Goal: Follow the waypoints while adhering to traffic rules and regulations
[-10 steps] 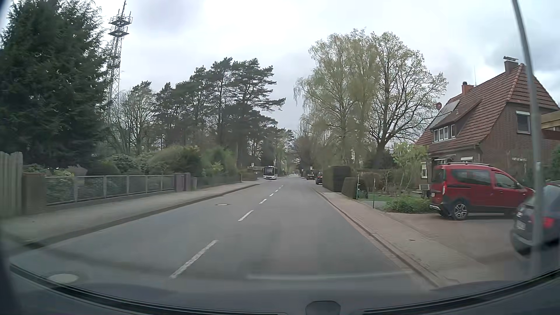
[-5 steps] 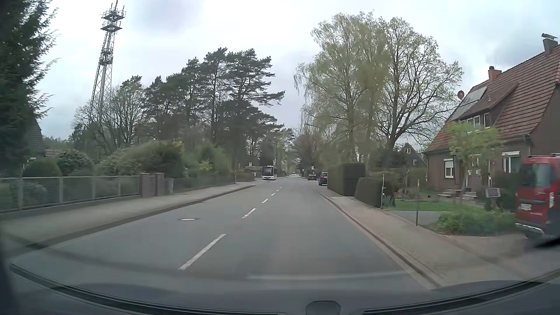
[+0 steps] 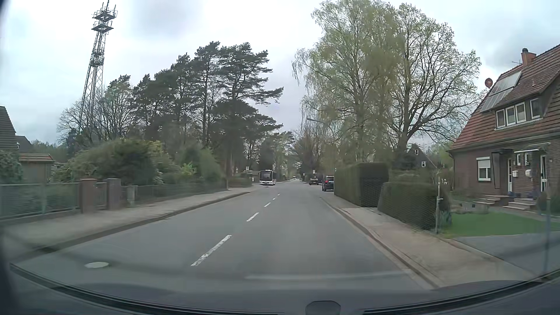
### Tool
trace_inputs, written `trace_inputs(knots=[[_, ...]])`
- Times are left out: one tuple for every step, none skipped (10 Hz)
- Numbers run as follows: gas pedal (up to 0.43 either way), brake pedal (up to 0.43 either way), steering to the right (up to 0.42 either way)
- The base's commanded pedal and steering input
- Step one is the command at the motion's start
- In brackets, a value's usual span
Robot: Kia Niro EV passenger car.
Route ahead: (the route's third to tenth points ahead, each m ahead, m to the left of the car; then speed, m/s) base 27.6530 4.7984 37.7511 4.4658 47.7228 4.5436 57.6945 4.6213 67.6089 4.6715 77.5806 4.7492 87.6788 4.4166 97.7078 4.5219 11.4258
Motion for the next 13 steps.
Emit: trace_inputs(knots=[[0.177, 0.0, -0.003], [0.177, 0.0, -0.003], [0.177, 0.0, -0.003], [0.177, 0.0, 0.0], [0.177, 0.0, 0.001], [0.177, 0.0, 0.001], [0.177, 0.0, 0.001], [0.177, 0.0, 0.001], [0.177, 0.0, 0.001], [0.189, 0.0, 0.0], [0.189, 0.0, 0.0], [0.189, 0.0, 0.0], [0.189, 0.0, 0.0]])
